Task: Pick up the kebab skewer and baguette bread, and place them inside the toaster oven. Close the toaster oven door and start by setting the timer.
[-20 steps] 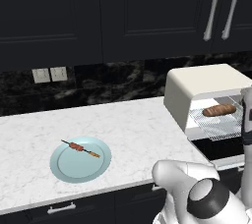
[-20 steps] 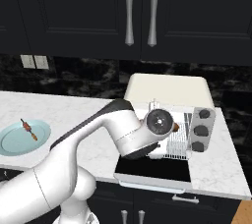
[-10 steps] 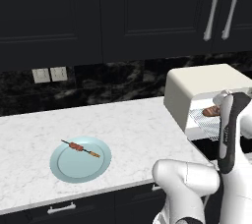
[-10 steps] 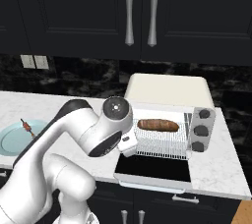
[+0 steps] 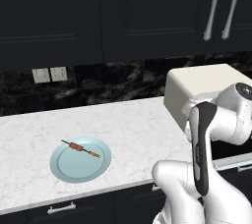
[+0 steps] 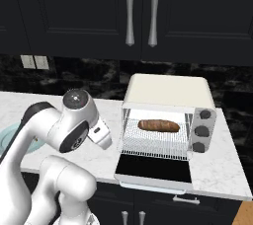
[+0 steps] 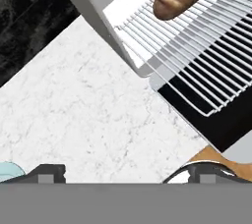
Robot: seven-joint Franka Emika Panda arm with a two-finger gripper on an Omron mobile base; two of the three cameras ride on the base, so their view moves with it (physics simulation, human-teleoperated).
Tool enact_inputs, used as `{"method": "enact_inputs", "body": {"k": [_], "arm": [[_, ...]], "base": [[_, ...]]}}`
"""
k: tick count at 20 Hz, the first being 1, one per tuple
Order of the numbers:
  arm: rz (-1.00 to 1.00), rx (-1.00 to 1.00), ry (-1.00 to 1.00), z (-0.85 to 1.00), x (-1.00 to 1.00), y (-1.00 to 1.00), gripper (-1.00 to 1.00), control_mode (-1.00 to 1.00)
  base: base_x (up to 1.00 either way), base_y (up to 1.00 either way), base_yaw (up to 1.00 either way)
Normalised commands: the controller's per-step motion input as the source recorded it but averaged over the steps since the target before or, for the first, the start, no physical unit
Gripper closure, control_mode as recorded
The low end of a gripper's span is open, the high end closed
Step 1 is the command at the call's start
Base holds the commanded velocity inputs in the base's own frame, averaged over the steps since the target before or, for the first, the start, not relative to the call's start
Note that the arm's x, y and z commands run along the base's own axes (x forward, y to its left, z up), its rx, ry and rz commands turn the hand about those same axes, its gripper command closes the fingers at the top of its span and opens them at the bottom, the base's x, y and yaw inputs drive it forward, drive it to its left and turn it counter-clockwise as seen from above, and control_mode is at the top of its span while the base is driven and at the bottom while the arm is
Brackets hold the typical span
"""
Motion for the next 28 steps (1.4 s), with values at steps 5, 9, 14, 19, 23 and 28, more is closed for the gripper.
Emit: {"method": "enact_inputs", "body": {"k": [5, 9, 14, 19, 23, 28], "arm": [[0.24, -0.18, 0.07, 0.00, 0.06, 0.72, -1.00, -1.00], [0.24, -0.16, 0.07, 0.00, 0.09, 0.67, -1.00, -1.00], [0.24, -0.14, 0.08, 0.00, 0.08, 0.62, -1.00, -1.00], [0.22, -0.12, 0.06, 0.00, 0.09, 0.55, -1.00, -1.00], [0.20, -0.10, 0.06, 0.00, 0.10, 0.49, -1.00, -1.00], [0.18, -0.02, 0.02, -0.04, 0.15, 0.35, -1.00, -1.00]], "base": [[0.00, 0.00, 0.00], [0.00, 0.00, 0.00], [0.00, 0.00, 0.00], [0.00, 0.00, 0.00], [0.00, 0.00, 0.00], [0.00, 0.00, 0.00]]}}
